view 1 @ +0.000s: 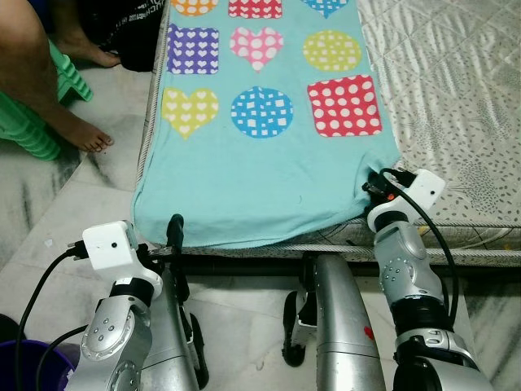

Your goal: Clean up the room

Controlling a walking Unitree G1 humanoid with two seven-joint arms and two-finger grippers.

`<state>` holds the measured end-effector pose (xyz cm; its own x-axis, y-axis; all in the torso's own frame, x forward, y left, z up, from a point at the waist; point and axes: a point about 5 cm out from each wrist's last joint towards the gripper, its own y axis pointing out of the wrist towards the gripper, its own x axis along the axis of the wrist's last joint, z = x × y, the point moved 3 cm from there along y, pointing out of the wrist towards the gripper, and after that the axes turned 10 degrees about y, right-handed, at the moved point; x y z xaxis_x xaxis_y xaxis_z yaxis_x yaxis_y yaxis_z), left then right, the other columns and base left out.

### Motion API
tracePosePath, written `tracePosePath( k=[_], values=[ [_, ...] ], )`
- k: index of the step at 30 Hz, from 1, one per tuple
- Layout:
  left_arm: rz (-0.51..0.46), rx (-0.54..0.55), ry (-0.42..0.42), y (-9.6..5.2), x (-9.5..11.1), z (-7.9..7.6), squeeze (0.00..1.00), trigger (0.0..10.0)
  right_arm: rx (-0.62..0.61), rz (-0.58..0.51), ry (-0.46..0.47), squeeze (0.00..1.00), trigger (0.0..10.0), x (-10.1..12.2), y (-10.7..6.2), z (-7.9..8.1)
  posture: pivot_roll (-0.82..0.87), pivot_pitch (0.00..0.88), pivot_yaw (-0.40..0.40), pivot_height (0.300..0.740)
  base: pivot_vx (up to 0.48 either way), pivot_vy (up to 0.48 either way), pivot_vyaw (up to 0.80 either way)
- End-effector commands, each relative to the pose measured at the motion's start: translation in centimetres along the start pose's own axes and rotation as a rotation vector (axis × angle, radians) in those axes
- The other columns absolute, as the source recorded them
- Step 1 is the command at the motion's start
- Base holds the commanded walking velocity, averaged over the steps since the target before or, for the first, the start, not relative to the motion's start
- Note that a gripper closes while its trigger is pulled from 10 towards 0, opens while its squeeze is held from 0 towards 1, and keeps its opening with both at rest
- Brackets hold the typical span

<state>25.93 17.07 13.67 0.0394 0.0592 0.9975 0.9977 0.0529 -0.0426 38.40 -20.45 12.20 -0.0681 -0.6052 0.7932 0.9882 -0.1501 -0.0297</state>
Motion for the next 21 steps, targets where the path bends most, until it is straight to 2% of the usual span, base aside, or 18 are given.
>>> tracePosePath(
  k=[1, 5, 6, 9, 10, 11, 13, 14, 15, 16, 21],
  values=[
    [0.026, 0.002, 0.001, -0.3, -0.7, 0.2, 0.00, 10.0, -0.051, -0.010, 0.005, 0.00, 0.0, 0.2, -0.5, -1.7, -0.01, 0.332, 0.003, 0.532, 0.000, 0.000, 0.00],
    [0.024, -0.006, -0.003, -0.1, -0.7, 0.1, 0.00, 10.0, -0.074, -0.059, 0.018, 0.00, 0.1, 1.8, -0.8, -3.1, -0.02, 0.325, 0.007, 0.532, 0.000, 0.000, 0.00],
    [0.023, -0.007, -0.003, -0.1, -0.7, 0.1, 0.00, 10.0, -0.070, -0.062, 0.011, 0.00, 2.0, 1.9, -0.8, -3.1, -0.02, 0.325, 0.007, 0.532, 0.000, 0.000, 0.00],
    [0.024, -0.009, -0.004, -0.1, -0.7, 0.0, 0.00, 10.0, -0.072, -0.070, 0.006, 0.00, 2.0, 2.2, -1.0, -3.3, -0.02, 0.324, 0.008, 0.532, 0.000, 0.000, 0.00],
    [0.023, -0.009, -0.004, -0.1, -0.7, 0.0, 0.00, 10.0, -0.068, -0.073, -0.003, 0.00, 3.2, 2.3, -1.0, -3.3, -0.02, 0.322, 0.007, 0.532, 0.000, 0.000, 0.00],
    [0.024, -0.010, -0.005, -0.1, -0.7, 0.0, 0.00, 10.0, -0.093, -0.072, -0.051, 0.00, 10.0, 2.4, -1.4, -3.8, -0.02, 0.321, 0.007, 0.532, 0.000, 0.000, 0.00],
    [0.024, -0.010, -0.005, -0.1, -0.7, 0.0, 0.00, 10.0, -0.101, -0.071, -0.060, 0.00, 10.0, 2.4, -1.6, -4.1, -0.02, 0.320, 0.006, 0.532, 0.000, 0.000, 0.00],
    [0.025, -0.010, -0.005, -0.2, -0.7, 0.0, 0.00, 10.0, -0.117, -0.070, -0.080, 0.40, 10.0, 2.4, -1.9, -4.4, -0.02, 0.320, 0.006, 0.532, 0.000, 0.000, 0.00],
    [0.026, -0.010, -0.005, -0.2, -0.7, 0.0, 0.00, 10.0, -0.125, -0.070, -0.091, 0.40, 10.0, 2.4, -2.0, -4.5, -0.02, 0.320, 0.006, 0.532, 0.000, 0.000, 0.00],
    [0.026, -0.010, -0.005, -0.2, -0.7, 0.0, 0.00, 10.0, -0.126, -0.068, -0.102, 1.00, 10.0, 2.4, -2.3, -4.7, -0.02, 0.319, 0.006, 0.532, 0.000, 0.000, 0.00],
    [0.028, -0.011, -0.005, -0.2, -0.8, 0.0, 0.00, 10.0, -0.122, -0.054, -0.164, 1.00, 10.0, 2.2, -3.2, -4.8, -0.02, 0.317, 0.007, 0.532, 0.000, 0.000, 0.00]
  ],
)
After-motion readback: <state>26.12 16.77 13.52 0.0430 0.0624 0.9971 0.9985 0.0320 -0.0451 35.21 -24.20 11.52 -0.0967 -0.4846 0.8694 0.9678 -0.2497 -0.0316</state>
